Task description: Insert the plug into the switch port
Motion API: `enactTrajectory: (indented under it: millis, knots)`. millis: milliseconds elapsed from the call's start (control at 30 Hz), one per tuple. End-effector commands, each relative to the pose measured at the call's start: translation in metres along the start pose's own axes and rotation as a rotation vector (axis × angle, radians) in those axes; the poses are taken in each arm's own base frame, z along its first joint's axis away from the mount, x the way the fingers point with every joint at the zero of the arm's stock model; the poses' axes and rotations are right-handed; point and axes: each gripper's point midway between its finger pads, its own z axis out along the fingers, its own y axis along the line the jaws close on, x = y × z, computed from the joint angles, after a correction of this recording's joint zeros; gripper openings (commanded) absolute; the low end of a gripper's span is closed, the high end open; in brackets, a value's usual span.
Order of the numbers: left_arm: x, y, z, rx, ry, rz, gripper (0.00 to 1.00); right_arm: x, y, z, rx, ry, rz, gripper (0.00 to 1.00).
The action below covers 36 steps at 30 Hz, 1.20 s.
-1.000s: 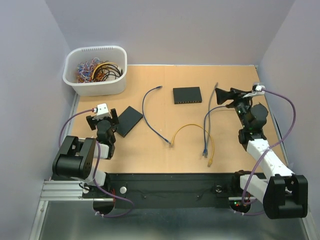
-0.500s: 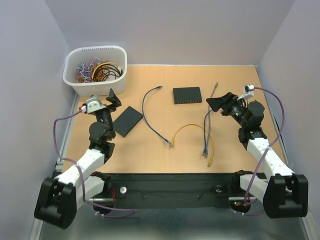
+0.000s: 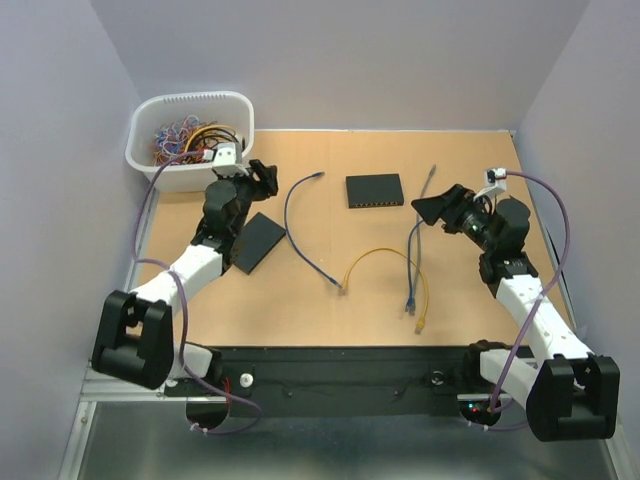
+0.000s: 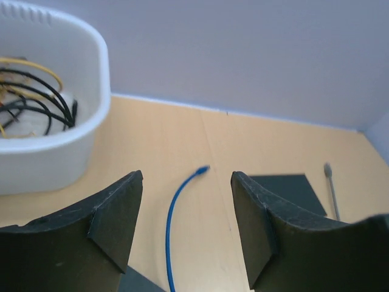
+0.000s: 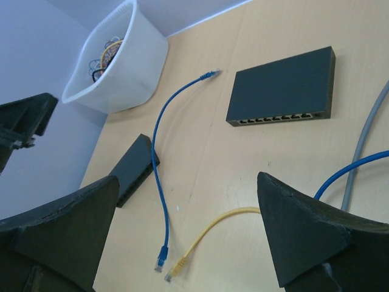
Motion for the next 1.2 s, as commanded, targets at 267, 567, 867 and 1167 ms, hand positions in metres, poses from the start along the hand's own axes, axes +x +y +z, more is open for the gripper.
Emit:
enactTrajectory:
  millis: [267,567,867,1167]
  knots:
    - [0.078,-0.036,0.082,0.119,0.352,0.034,0.61,0.015,0.007,-0.006,-0.047,0.068,0.006,1.00]
    - [0.138,-0.030,0.114,0.070,0.511,0.066,0.56,0.020,0.002,-0.006,-0.032,0.080,0.002,1.00]
    - [0.180,-0.008,0.121,-0.005,0.611,0.104,0.58,0.025,-0.004,-0.004,-0.020,0.097,0.010,1.00]
    - [0.198,0.012,0.125,-0.081,0.650,0.157,0.59,0.028,-0.007,-0.003,-0.014,0.108,0.017,1.00]
